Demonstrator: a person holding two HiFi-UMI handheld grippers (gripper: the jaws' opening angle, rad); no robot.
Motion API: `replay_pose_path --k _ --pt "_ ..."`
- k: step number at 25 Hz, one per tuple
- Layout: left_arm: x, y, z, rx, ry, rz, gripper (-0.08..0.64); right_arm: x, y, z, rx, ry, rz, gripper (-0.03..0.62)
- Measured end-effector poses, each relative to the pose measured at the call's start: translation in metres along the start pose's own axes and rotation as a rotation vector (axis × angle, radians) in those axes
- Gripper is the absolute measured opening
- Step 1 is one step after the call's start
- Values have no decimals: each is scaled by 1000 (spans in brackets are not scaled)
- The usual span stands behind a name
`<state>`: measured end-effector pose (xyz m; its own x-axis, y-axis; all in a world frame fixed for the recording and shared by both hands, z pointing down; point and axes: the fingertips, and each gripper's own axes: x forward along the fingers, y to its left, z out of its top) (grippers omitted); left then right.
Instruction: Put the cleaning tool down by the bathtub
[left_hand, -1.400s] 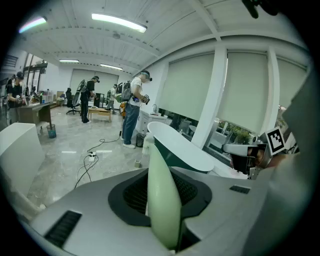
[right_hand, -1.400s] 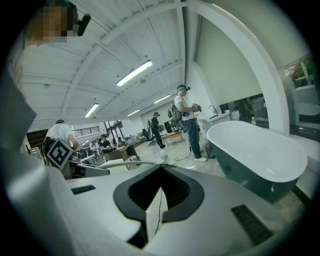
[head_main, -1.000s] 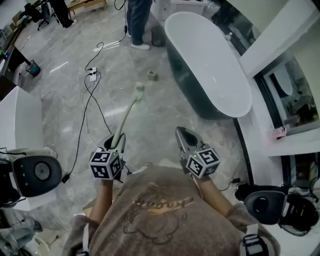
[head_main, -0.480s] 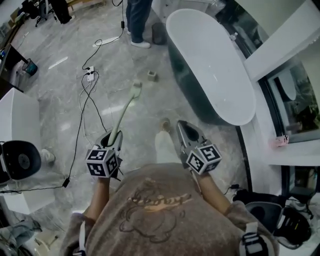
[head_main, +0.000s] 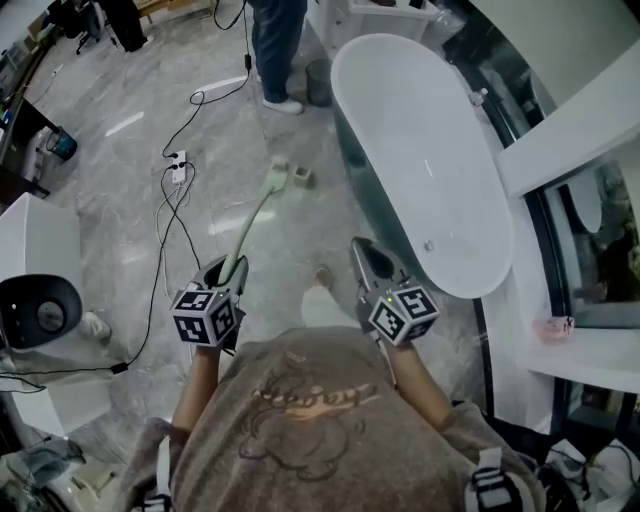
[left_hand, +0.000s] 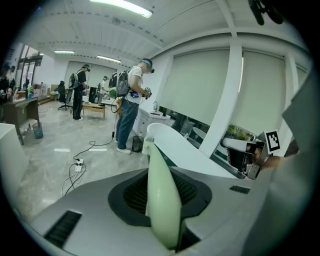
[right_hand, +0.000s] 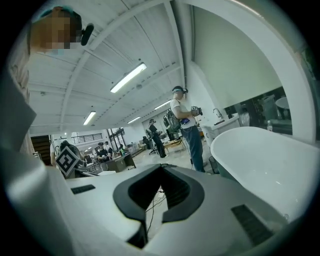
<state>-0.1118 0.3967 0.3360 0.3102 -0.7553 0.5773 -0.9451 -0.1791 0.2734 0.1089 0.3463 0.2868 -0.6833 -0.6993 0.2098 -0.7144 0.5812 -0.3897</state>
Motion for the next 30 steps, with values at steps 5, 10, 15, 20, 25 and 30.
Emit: replay_pose_path --k 5,10,15,20,25,30 --pt "63 -5 56 -10 -7 5 94 46 -60 32 34 4 13 -2" --pt "118 -12 96 -39 -3 7 94 82 -115 57 58 9 29 -2" --pt "154 -13 123 -47 -8 27 94 109 -154 68 61 35 40 -2" --pt "177 -2 133 -61 -9 47 94 138 -168 72 53 48 46 -2" --pt "202 7 140 -58 0 44 94 162 -176 77 41 54 46 -2" --pt "226 21 156 -29 -2 26 94 185 -186 81 34 50 19 -2"
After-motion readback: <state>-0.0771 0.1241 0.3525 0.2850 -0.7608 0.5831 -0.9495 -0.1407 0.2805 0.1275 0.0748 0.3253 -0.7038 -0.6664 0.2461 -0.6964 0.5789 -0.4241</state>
